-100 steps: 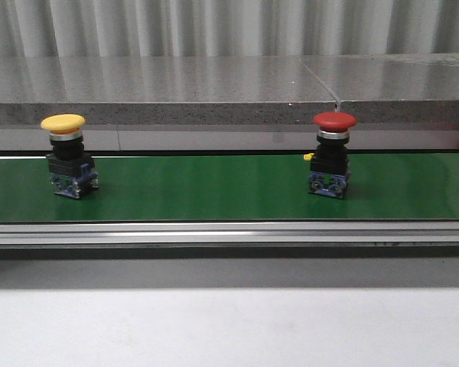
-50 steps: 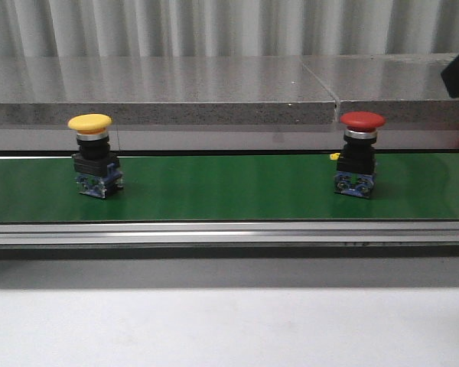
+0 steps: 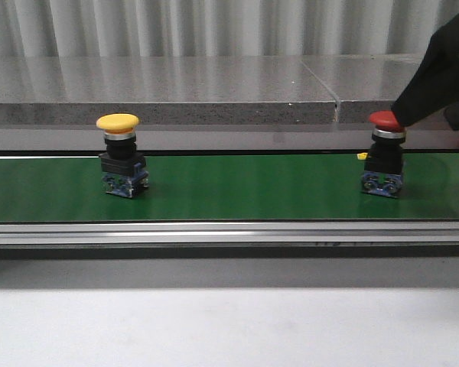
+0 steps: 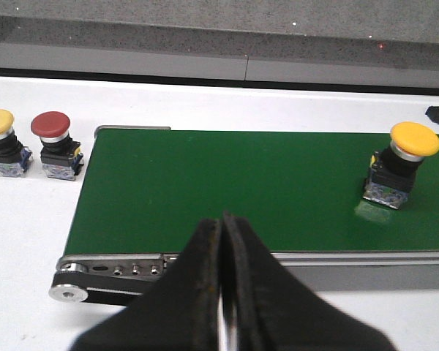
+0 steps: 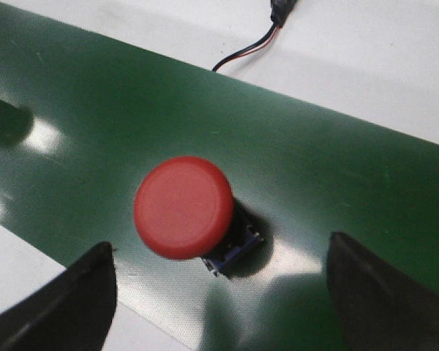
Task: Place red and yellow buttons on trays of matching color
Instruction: 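Grasp the red button and lower it into the red tray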
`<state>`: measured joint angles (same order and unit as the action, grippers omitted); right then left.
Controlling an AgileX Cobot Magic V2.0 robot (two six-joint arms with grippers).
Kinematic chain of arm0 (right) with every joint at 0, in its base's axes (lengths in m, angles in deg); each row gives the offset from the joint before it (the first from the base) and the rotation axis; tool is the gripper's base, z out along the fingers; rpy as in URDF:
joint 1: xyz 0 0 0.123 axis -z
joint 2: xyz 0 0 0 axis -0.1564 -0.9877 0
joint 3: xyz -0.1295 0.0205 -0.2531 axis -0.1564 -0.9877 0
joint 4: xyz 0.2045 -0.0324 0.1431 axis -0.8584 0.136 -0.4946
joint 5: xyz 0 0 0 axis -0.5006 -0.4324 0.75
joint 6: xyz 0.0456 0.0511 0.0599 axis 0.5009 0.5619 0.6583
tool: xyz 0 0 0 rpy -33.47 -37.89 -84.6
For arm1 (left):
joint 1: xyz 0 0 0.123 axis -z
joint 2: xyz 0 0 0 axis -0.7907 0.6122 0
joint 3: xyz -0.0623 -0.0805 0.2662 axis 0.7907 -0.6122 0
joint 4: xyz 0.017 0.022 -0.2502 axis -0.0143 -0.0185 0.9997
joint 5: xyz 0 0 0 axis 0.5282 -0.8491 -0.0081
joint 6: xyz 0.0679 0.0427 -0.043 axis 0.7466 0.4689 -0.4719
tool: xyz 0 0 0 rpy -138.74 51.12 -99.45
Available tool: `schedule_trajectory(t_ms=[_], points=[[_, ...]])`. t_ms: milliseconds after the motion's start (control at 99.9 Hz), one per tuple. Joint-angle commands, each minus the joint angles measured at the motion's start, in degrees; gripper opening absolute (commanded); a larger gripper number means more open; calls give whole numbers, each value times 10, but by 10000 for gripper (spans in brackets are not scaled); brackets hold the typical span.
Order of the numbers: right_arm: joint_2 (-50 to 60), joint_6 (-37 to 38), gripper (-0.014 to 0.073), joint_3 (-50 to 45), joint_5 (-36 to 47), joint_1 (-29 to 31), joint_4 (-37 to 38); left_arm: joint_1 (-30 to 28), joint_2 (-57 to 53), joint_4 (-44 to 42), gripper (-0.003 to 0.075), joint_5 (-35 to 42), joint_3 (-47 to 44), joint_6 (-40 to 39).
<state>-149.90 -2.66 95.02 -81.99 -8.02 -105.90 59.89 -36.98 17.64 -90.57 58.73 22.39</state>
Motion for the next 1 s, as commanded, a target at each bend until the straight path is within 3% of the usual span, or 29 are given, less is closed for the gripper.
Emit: schedule_trajectory(t_ms=[0, 230, 500, 711, 991], points=[[-5, -12, 590, 25, 6, -9, -19, 4, 2, 4, -21, 38, 15, 1], [-38, -14, 568, 27, 72, -33, -10, 4, 2, 4, -21, 38, 15, 1], [-42, -9, 251, 27, 83, -34, -10, 4, 2, 4, -21, 38, 15, 1], [-22, 29, 237, 44, 66, 4, -10, 4, 2, 4, -21, 38, 15, 1], [-10, 95, 237, 129, 48, 142, -10, 4, 2, 4, -21, 38, 15, 1]])
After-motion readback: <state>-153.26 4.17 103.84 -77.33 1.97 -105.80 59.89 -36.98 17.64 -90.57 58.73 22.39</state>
